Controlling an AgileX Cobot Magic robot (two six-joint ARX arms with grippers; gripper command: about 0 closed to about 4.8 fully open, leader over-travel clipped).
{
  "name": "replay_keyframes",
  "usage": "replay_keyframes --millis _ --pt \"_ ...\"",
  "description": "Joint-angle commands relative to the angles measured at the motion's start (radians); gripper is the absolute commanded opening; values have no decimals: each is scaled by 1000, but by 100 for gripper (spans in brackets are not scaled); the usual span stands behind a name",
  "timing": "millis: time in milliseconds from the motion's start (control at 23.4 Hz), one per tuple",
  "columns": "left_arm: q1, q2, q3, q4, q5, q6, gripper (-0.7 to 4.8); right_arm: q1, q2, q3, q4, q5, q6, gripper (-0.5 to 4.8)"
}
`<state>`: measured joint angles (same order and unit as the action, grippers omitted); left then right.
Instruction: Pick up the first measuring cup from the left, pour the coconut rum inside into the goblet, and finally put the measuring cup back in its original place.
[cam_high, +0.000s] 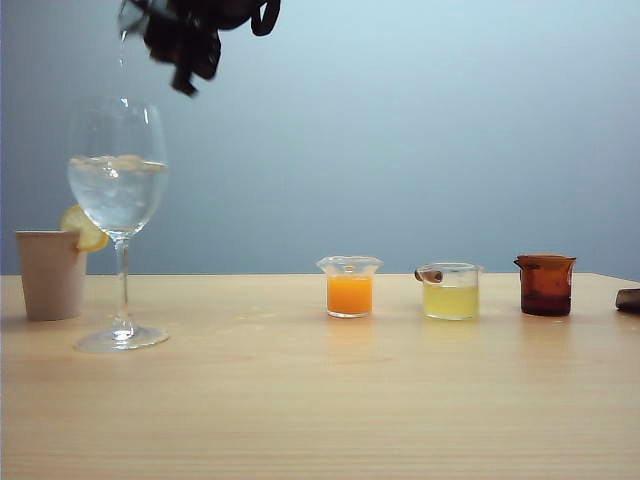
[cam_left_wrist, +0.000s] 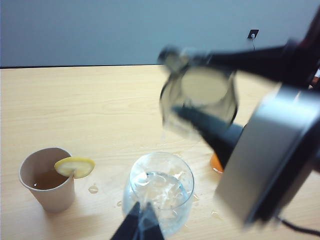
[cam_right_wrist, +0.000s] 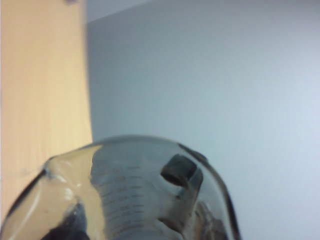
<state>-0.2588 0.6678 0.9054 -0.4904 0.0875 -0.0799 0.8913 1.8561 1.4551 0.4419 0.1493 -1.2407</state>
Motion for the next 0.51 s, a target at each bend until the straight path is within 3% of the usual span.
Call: replay_keyframes --millis 43,128,513 --pt "1 -2 1 13 3 1 -4 -22 -10 9 88 63 360 76" --pt "1 -2 1 14 3 1 -4 -42 -12 9 86 66 513 76" --pt "1 -2 1 13 3 1 -4 -116 -11 7 46 76 964 76"
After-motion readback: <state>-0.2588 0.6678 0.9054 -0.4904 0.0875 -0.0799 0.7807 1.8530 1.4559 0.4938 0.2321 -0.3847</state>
